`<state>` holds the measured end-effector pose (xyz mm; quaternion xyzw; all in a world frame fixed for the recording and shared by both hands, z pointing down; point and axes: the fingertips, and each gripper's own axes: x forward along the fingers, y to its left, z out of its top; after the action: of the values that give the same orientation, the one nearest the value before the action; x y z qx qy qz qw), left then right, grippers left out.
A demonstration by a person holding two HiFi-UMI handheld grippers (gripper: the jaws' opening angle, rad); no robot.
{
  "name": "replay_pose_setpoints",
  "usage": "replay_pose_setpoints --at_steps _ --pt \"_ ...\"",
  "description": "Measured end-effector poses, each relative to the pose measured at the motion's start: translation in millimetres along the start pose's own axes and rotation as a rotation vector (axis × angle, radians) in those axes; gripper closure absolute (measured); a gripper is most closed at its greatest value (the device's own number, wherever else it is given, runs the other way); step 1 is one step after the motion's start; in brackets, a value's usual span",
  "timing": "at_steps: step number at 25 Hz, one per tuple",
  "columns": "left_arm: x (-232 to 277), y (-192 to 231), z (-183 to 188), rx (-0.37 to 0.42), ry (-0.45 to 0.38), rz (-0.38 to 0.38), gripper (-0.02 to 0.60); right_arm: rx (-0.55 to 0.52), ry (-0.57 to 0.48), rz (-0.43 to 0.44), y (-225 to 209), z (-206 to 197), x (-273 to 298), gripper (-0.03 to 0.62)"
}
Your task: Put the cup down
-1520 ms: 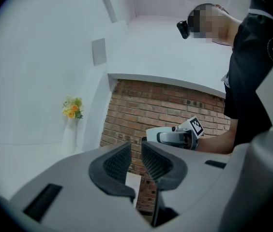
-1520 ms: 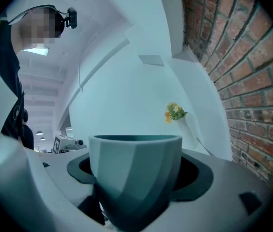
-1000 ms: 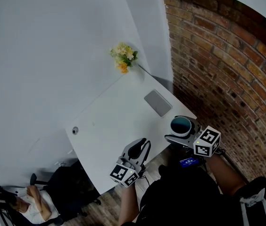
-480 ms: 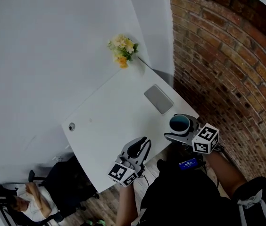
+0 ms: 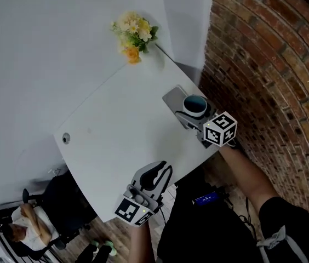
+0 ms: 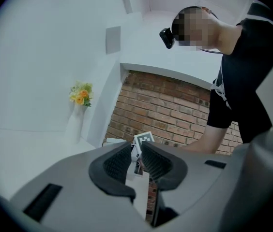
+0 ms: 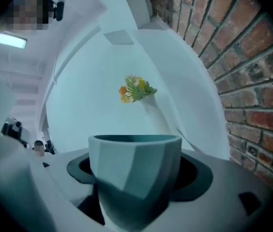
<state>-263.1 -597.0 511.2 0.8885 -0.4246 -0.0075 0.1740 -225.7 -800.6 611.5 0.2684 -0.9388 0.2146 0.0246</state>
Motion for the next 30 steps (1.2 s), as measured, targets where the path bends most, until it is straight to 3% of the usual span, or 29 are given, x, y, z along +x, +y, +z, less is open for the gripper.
replay_pose_setpoints --at_steps 7,13,19,30 --pt "-15 14 -6 -0.019 0.018 0.067 0.506 -0.203 -0.013 -0.027 -10 -10 29 0.187" --pt "-18 17 -6 -0.025 0.025 0.065 0.507 -0.404 0.014 -0.028 9 -28 15 0.187" --pt "-16 13 -1 -0.007 0.027 0.046 0.508 -0.382 0.118 -0.043 0 -52 10 0.187" --pt "-24 7 7 0.003 0.000 0.039 0.507 -0.324 0.184 -0.112 -7 -63 -43 0.187"
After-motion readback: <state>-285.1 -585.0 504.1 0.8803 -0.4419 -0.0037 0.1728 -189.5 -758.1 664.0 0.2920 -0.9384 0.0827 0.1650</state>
